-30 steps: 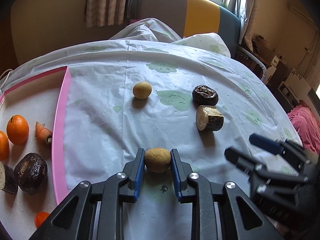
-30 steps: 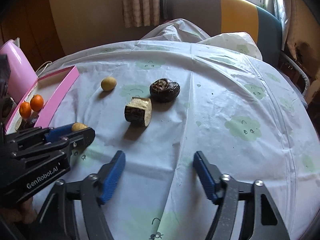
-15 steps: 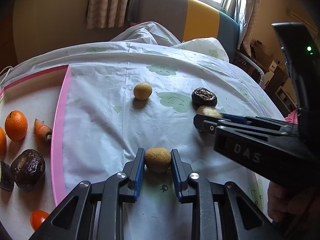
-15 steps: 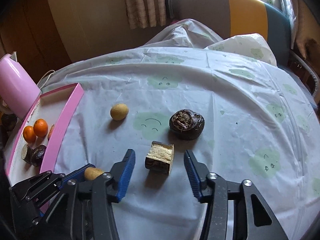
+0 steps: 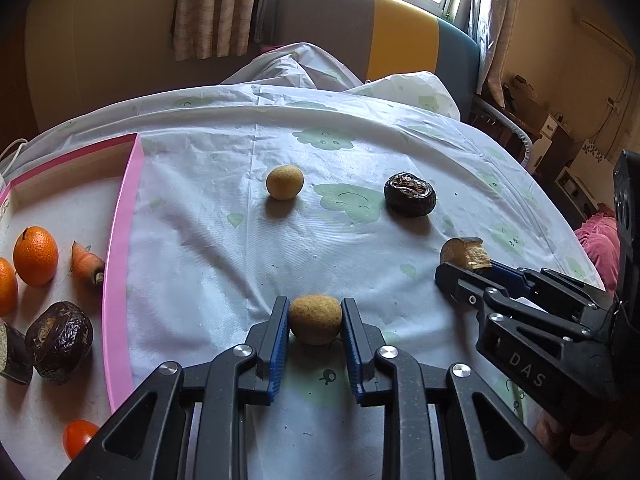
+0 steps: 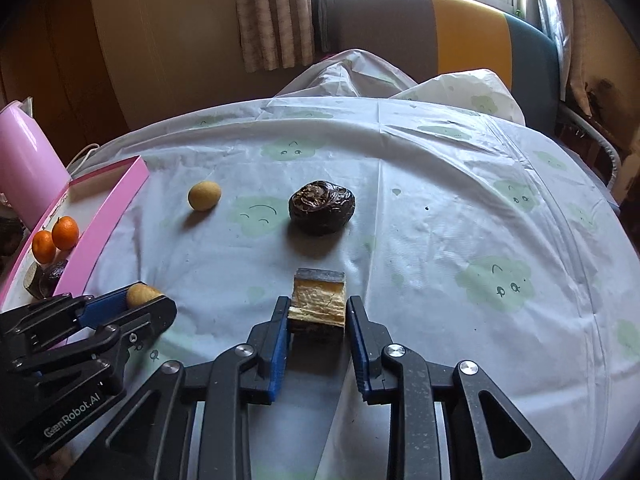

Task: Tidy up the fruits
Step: 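Place the tan fruit in the tray with left gripper while right gripper holds the yam chunk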

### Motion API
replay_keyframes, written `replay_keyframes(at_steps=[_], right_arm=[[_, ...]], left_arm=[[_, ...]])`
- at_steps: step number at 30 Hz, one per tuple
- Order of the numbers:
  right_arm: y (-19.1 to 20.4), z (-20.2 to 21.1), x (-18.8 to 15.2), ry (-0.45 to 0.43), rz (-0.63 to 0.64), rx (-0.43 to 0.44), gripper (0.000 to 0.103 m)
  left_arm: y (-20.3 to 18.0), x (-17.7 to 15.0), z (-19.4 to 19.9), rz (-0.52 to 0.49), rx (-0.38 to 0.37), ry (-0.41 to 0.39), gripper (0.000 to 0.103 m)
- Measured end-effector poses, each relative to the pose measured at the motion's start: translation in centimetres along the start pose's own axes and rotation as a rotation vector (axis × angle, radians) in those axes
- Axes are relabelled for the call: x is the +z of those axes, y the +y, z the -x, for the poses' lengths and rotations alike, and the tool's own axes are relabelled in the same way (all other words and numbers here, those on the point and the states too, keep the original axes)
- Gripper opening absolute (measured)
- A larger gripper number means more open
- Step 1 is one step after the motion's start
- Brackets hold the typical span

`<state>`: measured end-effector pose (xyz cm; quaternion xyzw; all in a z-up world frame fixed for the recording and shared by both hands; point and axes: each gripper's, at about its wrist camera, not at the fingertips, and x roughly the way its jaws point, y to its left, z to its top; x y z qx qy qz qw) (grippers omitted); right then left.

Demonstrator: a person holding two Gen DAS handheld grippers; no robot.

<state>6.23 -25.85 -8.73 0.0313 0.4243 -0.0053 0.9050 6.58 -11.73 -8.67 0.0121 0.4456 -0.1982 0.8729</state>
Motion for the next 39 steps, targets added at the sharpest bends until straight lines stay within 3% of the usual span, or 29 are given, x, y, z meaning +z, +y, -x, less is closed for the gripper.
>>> replay_keyframes(at_steps=[5, 16, 23, 30, 39], right_arm=[[0.4, 0.1, -0.2, -0.015, 0.015, -0.027, 0.026], [0.4, 0.1, -0.4, -0.022, 0.019, -0.031, 0.026], [0.6, 0.1, -0.4, -0.023, 0.037, -0.049, 0.026], [0.9, 0.1, -0.4, -0.024, 0.048, -0.061, 0.026], [1.0, 0.1, -0.4, -0.024, 0.054, -0.068, 0.026]], left_arm=[[-0.1, 0.6, 0.7, 0.008, -0.015, 0.035, 0.025], [0.0, 1.9, 7.7, -0.019, 0.021, -0.082, 0.025], [3.9, 2.1, 11.5, 0.042, 0.112, -0.140, 0.025], [8.4, 0.6, 12.6, 0.128, 0.193, -0.133, 0.025], [14.0, -1.6, 12.5, 0.268, 0.212, -0.097, 0.025]])
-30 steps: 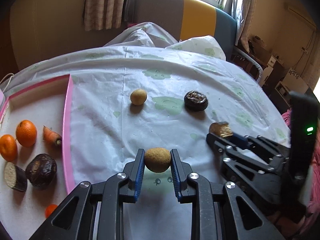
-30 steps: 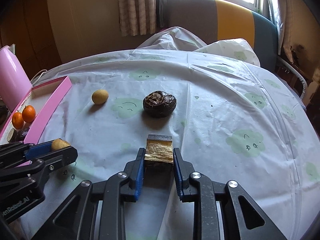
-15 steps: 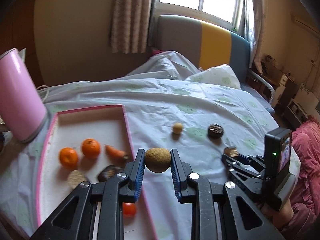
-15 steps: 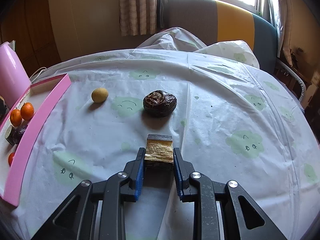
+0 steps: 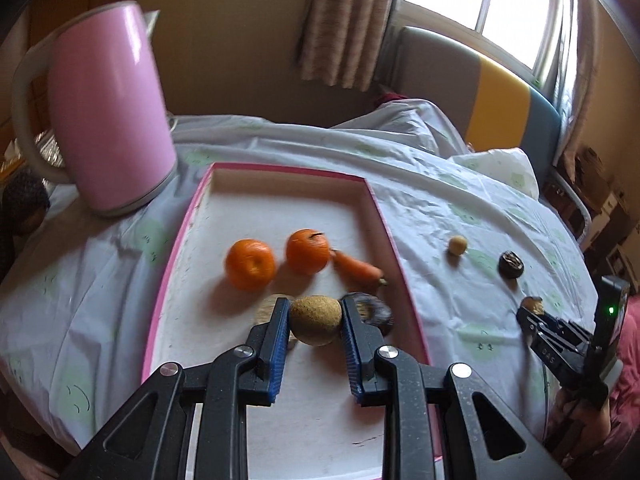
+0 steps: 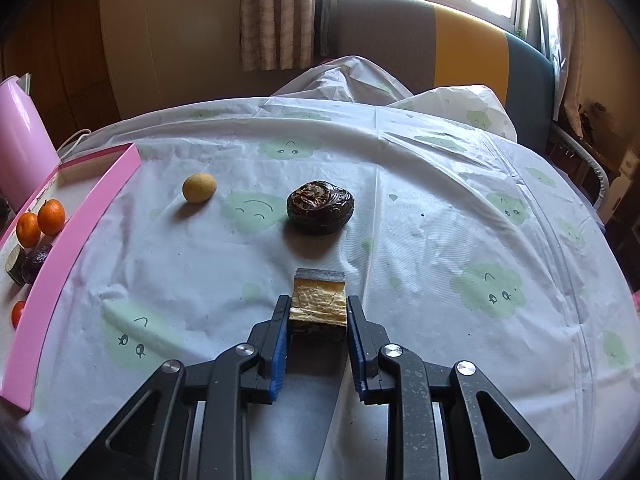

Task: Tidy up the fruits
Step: 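Place the tan fruit in the tray with left gripper while right gripper holds the yam chunk, then carry the yam chunk into the tray and open the right gripper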

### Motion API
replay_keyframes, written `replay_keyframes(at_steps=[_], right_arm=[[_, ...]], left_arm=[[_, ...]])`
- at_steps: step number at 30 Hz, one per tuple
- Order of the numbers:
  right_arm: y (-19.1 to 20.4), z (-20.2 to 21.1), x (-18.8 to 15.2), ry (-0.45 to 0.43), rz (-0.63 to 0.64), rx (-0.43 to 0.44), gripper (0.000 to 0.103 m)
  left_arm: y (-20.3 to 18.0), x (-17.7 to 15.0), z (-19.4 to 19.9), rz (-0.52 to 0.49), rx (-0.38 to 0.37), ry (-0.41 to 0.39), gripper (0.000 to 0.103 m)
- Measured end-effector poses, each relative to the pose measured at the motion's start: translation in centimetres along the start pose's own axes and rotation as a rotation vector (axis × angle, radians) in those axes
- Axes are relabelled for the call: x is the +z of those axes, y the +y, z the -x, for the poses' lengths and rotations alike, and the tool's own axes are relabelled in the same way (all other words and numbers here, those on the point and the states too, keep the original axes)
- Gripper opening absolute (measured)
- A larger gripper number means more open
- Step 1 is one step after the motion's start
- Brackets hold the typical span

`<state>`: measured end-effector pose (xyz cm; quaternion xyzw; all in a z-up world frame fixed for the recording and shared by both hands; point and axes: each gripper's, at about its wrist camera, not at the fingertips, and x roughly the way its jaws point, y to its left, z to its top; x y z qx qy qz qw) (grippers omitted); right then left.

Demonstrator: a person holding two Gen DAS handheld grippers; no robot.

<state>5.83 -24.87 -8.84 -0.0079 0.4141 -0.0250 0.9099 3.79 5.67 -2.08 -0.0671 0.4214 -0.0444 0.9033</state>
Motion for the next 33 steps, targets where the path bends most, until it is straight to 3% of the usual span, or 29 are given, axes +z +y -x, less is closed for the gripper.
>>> replay_keyframes(at_steps=[7, 14, 22, 33], right_arm=[[0.1, 0.0, 0.0, -0.001, 0.001, -0.001, 0.026], [-0.1, 0.0, 0.0, -0.004, -0.008, 0.009, 0.026], [-0.1, 0.0, -0.1, -0.005, -0.010, 0.011, 0.026], [-0.1, 0.0, -0.1, -0.005, -0.010, 0.011, 0.026]], left_arm=[[4.6, 1.1, -1.8, 0.129, 0.011, 0.044, 0.025], [5.0, 1.7, -3.3, 0.154, 0.041, 0.066, 0.031], [2.6, 1.1, -2.1, 0.092, 0.097, 0.035, 0.031], [-0.5, 0.2, -0.5, -0.002, 0.044, 0.014, 0.031]])
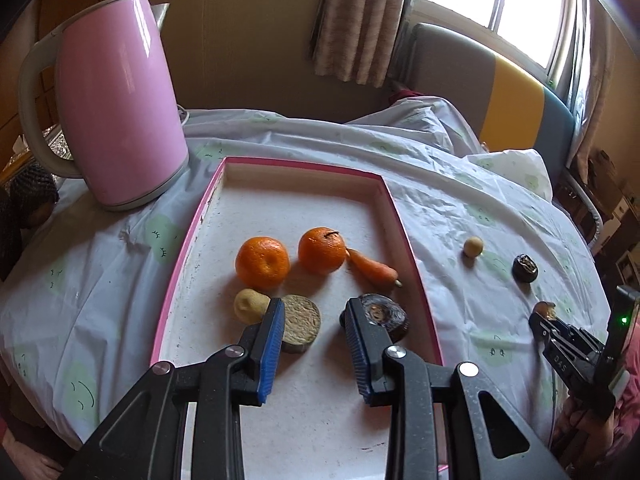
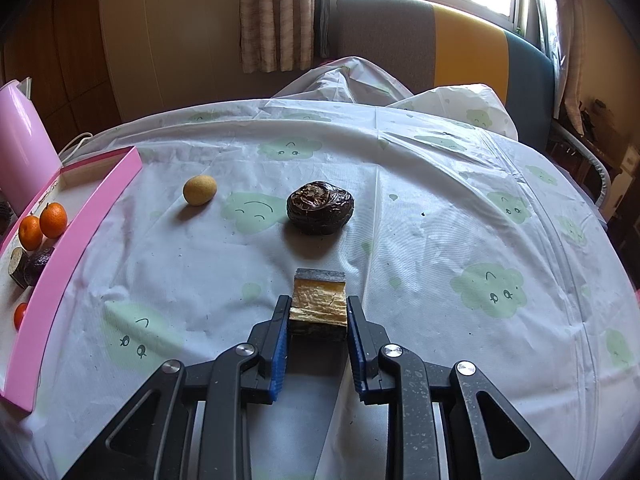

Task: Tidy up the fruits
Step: 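Carry the yam chunk into the tray and open the right gripper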

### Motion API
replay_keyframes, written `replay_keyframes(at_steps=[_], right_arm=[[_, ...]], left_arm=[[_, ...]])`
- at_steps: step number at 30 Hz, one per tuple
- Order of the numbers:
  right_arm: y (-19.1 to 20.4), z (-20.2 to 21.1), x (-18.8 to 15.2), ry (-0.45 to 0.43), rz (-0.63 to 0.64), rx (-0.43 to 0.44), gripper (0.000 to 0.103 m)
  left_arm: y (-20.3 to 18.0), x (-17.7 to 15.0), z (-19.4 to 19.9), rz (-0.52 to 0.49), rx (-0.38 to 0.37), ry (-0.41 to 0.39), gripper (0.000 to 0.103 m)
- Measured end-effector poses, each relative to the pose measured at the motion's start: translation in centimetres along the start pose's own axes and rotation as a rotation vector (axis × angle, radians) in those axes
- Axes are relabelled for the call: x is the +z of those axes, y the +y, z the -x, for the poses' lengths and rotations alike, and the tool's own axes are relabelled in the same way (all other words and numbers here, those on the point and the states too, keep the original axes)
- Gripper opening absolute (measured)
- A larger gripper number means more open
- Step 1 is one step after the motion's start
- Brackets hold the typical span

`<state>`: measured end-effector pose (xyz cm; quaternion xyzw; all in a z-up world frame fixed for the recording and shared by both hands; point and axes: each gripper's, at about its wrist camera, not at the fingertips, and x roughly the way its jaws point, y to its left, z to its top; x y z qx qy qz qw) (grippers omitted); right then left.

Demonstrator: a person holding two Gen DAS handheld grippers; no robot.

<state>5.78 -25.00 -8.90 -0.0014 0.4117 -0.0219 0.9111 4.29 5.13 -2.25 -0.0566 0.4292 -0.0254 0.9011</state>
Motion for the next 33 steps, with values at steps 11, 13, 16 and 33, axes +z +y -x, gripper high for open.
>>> replay_keyframes(at_steps=[11, 13, 16, 33], right_arm=[[0.1, 0.0, 0.1, 0.003, 0.008, -0.008, 0.026], [0.2, 0.1, 0.1, 0.006, 0.013, -0.013, 0.026], [0.4, 0.3, 0.1, 0.013, 0.017, -0.022, 0.026], [9.2, 5.0, 1.6, -0.011, 0.119, 0.326, 0.026]], left_arm=[[-1.0, -1.1, 0.4, -0.035, -0.020, 0.011, 0.031], [-1.1, -1.2, 0.4, -0.038, -0.022, 0.013, 0.031], [-1.2, -1.4, 0.4, -0.043, -0.022, 0.014, 0.031], [1.5, -0.9, 0.7, 0.015, 0.022, -0.015, 0.031]])
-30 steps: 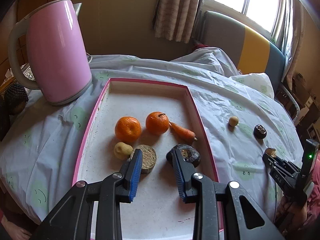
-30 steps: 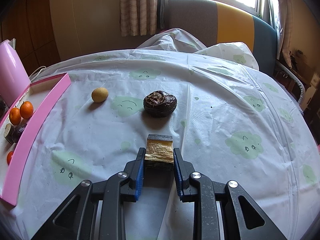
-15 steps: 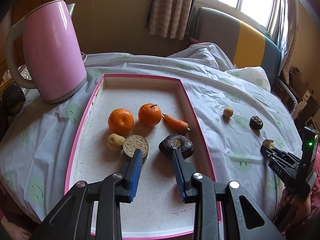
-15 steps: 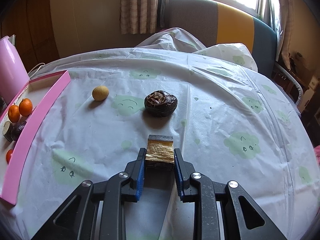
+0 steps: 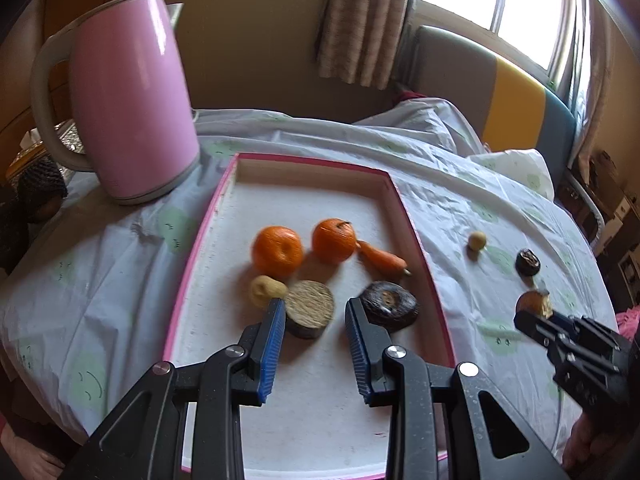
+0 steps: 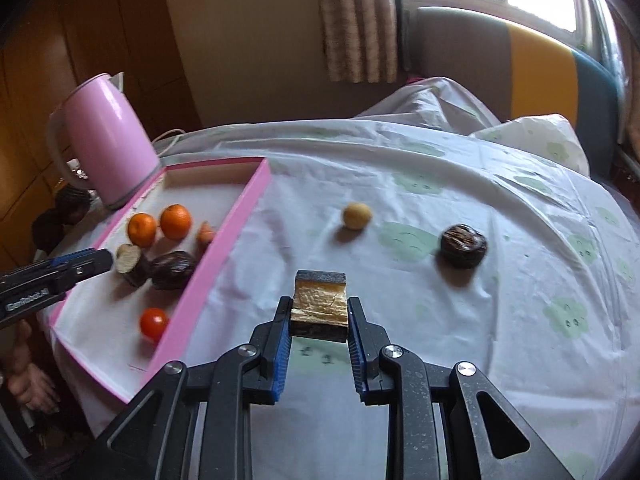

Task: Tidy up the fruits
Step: 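Carry the yam chunk into the tray and open the right gripper, then grasp the second tan fruit with left gripper while right gripper moves to the dark round fruit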

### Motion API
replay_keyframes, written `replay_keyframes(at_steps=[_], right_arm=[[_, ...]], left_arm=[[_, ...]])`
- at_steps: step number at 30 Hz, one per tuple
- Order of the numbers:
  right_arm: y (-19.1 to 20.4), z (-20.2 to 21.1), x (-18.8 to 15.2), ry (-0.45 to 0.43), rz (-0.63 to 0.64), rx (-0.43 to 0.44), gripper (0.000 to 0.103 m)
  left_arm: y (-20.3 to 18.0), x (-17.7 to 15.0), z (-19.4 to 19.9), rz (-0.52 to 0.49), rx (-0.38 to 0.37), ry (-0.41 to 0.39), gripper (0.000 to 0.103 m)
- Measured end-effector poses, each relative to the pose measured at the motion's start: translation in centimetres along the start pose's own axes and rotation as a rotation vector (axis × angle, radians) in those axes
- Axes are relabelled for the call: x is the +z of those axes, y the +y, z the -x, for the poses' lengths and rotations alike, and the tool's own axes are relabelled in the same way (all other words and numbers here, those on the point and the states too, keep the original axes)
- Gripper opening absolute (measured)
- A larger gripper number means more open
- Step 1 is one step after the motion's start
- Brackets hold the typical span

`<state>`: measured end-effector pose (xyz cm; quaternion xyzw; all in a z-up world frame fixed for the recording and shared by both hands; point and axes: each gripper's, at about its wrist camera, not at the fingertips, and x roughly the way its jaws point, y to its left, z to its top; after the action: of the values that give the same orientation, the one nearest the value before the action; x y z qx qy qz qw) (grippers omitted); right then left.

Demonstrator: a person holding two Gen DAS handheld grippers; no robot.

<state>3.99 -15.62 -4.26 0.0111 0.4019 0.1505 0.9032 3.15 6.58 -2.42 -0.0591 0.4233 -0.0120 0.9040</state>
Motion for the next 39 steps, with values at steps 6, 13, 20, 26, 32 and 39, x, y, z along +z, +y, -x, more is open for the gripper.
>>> replay_keyframes(at_steps=[6, 13, 20, 26, 32, 39], right_arm=[[6.4, -1.1, 1.2, 0.026, 0.119, 0.157, 0.026], [11.3, -3.8, 1.3, 0.089, 0.214, 0.229, 0.026], [11.7, -4.8, 1.1, 0.104, 0.199, 0.217, 0.027], [10.3, -3.4, 1.0, 0.062, 0.145, 0.197, 0.030], [8.0, -2.7, 1.5, 0.029, 0.069, 0.127, 0.034], [4.9, -0.9, 1.0, -0.014, -0.011, 0.062, 0.048]], left_arm=[[2.7, 0.6, 0.3, 0.055, 0.049, -0.022, 0.031], [3.8, 0.5, 0.6, 0.073, 0.056, -0.029, 0.031], [3.3, 0.4, 0.5, 0.059, 0.039, -0.022, 0.031], [2.5, 0.2, 0.5, 0.041, 0.030, -0.022, 0.031], [1.0, 1.1, 0.2, 0.019, 0.020, -0.030, 0.031], [-1.1, 0.7, 0.3, -0.039, -0.004, -0.029, 0.031]])
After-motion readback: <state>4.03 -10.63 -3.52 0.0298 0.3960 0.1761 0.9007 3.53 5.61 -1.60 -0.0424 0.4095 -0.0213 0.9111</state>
